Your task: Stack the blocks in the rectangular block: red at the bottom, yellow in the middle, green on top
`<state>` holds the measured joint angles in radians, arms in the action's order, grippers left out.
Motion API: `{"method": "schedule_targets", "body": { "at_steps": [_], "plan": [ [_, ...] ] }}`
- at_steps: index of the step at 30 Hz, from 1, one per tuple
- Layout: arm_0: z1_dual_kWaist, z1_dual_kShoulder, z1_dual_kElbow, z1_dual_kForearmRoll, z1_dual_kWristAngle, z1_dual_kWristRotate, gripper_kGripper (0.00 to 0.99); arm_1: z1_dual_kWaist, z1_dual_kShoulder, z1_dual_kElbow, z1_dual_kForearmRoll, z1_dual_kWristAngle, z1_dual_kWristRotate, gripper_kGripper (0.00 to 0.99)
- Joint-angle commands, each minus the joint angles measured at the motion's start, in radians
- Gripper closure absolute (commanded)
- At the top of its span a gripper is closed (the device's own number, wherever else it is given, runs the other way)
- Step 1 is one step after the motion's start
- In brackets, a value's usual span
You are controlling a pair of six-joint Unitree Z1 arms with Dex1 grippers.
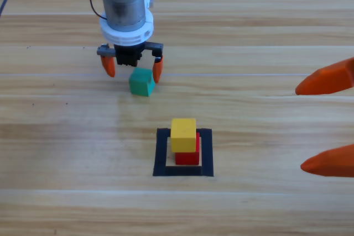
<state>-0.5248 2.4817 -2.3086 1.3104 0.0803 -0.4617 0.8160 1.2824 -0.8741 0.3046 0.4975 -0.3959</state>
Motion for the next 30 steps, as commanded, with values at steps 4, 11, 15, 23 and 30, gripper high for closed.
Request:
{"method": "schedule_targets", "body": {
  "at_steps": [4,11,15,23,30],
  "plan": [
    [-0.037,0.085,-0.043,0.006,-0.011,-0.005,0.042,0.003,-0.008,0.027,-0.012,0.009,-0.018,0.008],
    [-0.050,0.117,-0.066,0.006,-0.013,-0.008,0.053,0.005,-0.008,0.030,-0.012,0.007,-0.024,0.013],
    [-0.050,0.126,-0.071,0.006,-0.011,-0.008,0.074,0.005,-0.003,0.030,-0.012,0.006,-0.024,0.013],
    [-0.050,0.141,-0.081,0.006,-0.011,-0.002,0.162,0.003,0.002,0.029,-0.012,0.003,-0.024,0.013],
    [-0.050,0.144,-0.077,0.006,-0.008,0.001,0.360,0.003,0.006,0.029,-0.012,0.000,-0.024,0.016]
  ]
}}
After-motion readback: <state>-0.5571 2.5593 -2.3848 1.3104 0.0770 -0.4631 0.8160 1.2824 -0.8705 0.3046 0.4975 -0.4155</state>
